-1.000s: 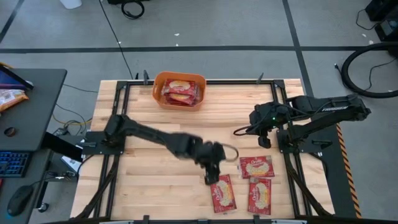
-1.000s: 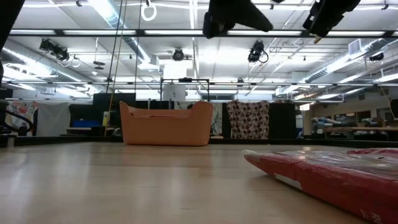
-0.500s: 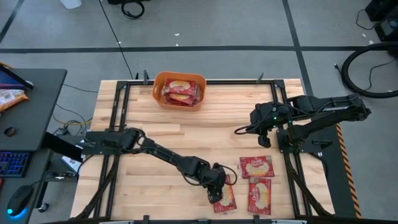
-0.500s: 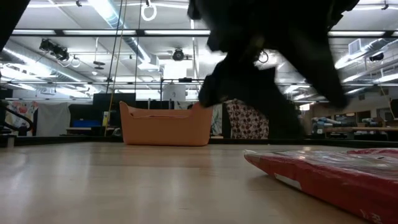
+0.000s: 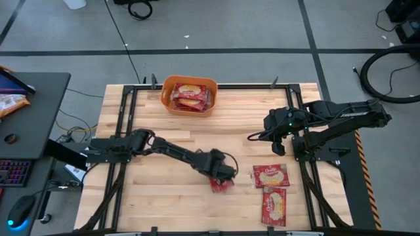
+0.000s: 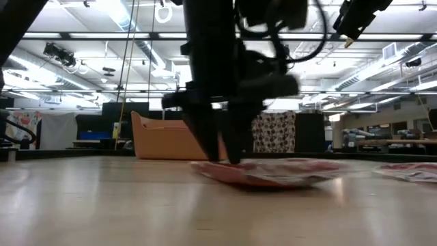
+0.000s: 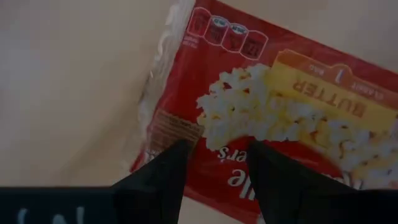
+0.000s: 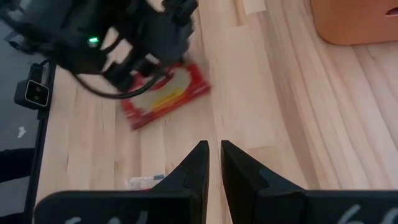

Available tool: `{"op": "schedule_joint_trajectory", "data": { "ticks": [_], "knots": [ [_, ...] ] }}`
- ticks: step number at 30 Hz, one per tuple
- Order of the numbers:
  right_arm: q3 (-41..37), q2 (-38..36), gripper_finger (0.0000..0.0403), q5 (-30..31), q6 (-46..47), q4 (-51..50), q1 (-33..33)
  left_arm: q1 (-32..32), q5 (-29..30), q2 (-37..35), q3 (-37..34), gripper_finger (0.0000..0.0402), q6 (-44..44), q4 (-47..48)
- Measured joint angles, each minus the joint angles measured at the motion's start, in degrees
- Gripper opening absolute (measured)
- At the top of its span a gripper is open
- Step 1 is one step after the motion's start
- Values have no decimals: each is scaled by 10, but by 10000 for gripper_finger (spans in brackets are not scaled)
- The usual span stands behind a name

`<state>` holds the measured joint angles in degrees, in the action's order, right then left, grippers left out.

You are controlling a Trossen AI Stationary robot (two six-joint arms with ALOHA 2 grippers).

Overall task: Sort popcorn bags into baskets
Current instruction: Put the red popcorn bag into the orange container

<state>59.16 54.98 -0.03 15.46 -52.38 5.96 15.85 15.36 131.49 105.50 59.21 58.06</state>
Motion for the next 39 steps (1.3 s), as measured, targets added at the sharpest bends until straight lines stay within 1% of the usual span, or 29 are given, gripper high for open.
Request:
{"op": "schedule_joint_trajectory", "data": {
  "ticks": [1, 4, 6, 8, 11, 14, 16, 18, 21, 23, 27, 31, 39],
  "knots": [
    [0, 0, 47, 0, 0, 0, 0, -4, 10, -2, -1, 172, -3, 10],
    [0, 0, 47, 0, 0, -2, 0, -10, 40, -26, -2, 172, -51, 6],
    [0, 0, 47, 0, 0, -2, 0, -14, 44, -46, 0, 172, -105, 4],
    [0, 0, 47, 1, 0, 1, 0, -17, 35, -53, 0, 172, -192, 2],
    [0, 0, 47, 2, 0, 2, 0, -16, 15, -54, -1, 172, -348, 6],
    [0, 0, 47, 2, 4, 2, 0, -4, 13, -53, -1, 172, -491, 20],
    [0, 0, 47, 3, 11, 3, 0, 7, 27, -50, -1, 176, -555, 18],
    [0, 0, 47, 4, 14, 2, 0, 16, 30, -46, -1, 186, -598, 16],
    [0, 0, 47, 4, 15, 3, 0, 26, 26, -44, -1, 210, -630, 18],
    [0, 0, 47, 5, 15, 4, 0, 27, 26, -44, -9, 227, -643, 4],
    [0, 0, 47, 6, 15, 5, 0, 28, 24, -43, -29, 249, -645, 7],
    [0, 0, 47, 6, 18, 5, 0, 28, 24, -43, -48, 253, -656, 7],
    [0, 0, 47, 6, 24, 16, 0, 31, 34, -43, -48, 254, -680, 2]
  ]
}}
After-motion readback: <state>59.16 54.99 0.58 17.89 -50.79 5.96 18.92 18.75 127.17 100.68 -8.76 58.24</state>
